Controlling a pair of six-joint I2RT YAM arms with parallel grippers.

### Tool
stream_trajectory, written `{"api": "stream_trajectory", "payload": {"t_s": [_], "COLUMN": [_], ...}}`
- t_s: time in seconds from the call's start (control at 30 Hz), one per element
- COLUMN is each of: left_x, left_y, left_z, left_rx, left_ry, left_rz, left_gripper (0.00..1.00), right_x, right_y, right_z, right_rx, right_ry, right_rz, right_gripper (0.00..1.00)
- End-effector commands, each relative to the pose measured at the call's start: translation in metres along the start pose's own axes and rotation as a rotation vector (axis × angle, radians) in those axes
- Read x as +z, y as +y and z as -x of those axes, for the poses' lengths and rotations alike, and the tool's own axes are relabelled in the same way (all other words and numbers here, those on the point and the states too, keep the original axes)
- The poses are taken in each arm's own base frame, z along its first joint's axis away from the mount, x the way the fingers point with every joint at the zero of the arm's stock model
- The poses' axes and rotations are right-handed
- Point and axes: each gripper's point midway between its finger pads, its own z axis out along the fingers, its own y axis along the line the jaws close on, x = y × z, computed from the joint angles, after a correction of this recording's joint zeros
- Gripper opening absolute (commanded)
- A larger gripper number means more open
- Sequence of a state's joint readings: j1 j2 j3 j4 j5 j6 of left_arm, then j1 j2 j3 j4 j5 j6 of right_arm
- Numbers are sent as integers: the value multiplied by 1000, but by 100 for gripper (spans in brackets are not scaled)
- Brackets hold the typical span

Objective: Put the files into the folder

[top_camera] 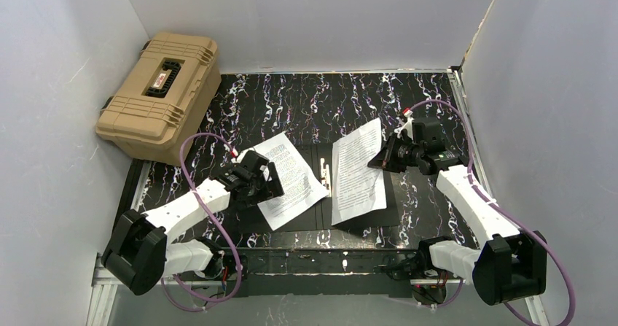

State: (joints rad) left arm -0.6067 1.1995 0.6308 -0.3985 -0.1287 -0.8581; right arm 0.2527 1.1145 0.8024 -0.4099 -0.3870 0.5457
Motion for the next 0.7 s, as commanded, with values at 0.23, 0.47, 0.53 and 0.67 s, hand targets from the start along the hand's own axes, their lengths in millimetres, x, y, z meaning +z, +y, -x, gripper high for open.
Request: {"api": "stream_trajectory", "payload": {"t_s": [0.23, 0.47, 0.53, 0.67], "left_x": [-3, -5, -6, -6], "left_y": [11, 11, 10, 9], "left_z": [0, 2, 2, 3], "left_rx": [21, 30, 31, 33], "left_ry": [12, 2, 0, -4], "left_rz": [6, 0, -8, -15], "left_gripper": [98, 98, 98, 98], "right_x": [-1, 6, 11, 21], "right_y": [30, 20, 14, 2], "right_z": [9, 5, 1, -7], "right_rx": [-87, -70, -54, -38], "right_ry": [-16, -11, -3, 13], "right_rz": [189, 160, 149, 127], "right_gripper": [1, 1, 1, 1]}}
